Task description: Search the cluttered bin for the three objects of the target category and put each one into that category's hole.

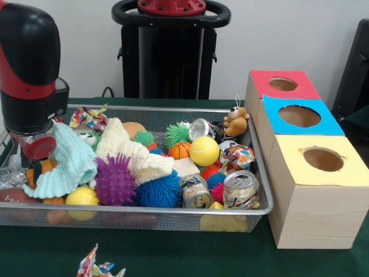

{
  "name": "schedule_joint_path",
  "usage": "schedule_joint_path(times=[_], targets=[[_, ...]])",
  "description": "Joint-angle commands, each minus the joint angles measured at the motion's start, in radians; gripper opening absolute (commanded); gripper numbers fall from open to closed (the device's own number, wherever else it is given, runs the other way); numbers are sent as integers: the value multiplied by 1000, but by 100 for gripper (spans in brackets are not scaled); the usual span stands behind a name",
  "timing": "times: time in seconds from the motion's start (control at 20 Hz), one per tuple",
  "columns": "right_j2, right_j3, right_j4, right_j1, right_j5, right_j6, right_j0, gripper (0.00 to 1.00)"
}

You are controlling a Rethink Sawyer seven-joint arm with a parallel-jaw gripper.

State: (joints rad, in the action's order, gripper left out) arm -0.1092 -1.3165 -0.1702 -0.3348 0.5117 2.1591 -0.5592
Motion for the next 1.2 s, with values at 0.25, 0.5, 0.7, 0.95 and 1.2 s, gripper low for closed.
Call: schedule_joint_path(times=[0.25, 0.5, 0.7, 0.95, 1.2], targets=[[48, -72, -8, -31, -9, 31, -25, 100], [50, -61, -12, 2, -36, 43, -32, 100], [38, -71, -10, -16, -17, 50, -26, 100], [46, -60, -3, 9, -27, 62, -24, 100], [56, -37, 0, 45, -39, 62, -29, 100]])
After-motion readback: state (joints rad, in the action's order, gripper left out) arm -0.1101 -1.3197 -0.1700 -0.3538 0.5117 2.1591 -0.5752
